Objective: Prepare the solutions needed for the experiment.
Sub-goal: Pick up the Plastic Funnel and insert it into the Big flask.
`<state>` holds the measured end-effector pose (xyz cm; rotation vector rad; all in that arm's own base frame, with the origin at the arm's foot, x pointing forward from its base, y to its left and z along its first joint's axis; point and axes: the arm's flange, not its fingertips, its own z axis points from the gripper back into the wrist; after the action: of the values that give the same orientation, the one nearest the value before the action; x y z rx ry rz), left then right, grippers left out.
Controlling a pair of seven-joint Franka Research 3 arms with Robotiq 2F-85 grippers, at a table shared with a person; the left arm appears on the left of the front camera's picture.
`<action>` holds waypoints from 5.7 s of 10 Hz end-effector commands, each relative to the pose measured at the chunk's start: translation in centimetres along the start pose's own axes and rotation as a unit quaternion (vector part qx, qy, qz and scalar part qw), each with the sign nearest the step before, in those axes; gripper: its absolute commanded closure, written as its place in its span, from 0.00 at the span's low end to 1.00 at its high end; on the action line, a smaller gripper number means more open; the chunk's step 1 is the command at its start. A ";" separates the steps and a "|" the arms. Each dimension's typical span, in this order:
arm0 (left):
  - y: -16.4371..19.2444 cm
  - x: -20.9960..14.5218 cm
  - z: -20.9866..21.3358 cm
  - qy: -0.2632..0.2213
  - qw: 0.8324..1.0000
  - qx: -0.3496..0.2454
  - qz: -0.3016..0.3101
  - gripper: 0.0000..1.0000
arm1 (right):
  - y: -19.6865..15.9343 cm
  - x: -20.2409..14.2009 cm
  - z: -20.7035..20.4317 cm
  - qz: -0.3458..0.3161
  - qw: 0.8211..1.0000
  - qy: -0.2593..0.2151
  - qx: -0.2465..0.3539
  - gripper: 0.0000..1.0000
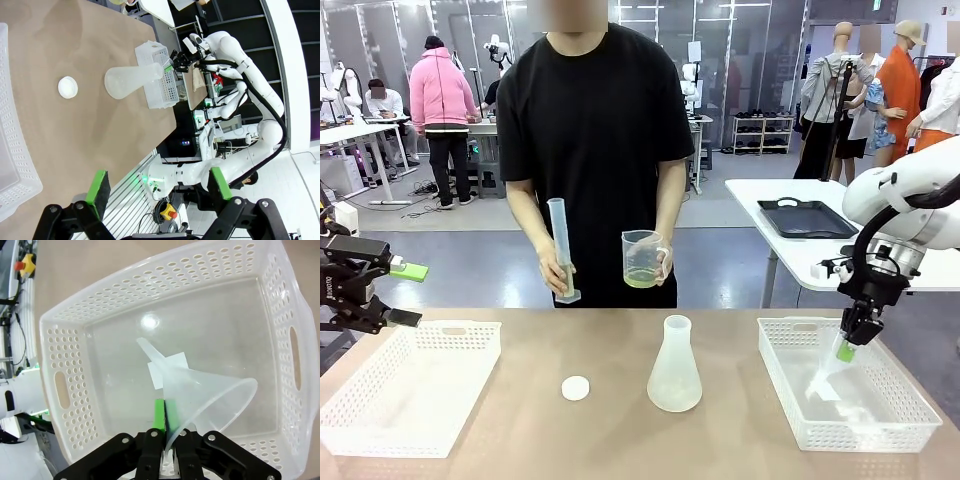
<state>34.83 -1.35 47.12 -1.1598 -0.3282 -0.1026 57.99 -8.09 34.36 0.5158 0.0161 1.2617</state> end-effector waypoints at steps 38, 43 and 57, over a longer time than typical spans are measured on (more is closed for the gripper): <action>-0.3 0.2 -0.1 -0.003 1.000 -0.011 0.002 0.00 | 33.6 27.5 3.5 0.529 0.715 0.165 -0.426 0.97; -0.3 0.2 -0.1 -0.003 1.000 -0.011 0.002 0.00 | 31.0 26.6 1.5 0.527 0.724 0.172 -0.409 0.97; -0.3 0.2 -0.1 -0.003 1.000 -0.011 0.002 0.00 | 27.2 26.9 -3.6 0.537 0.744 0.143 -0.371 0.97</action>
<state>34.81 -1.33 47.12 -1.1583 -0.3270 -0.1025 40.66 23.54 48.84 -0.5075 -0.5600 2.2720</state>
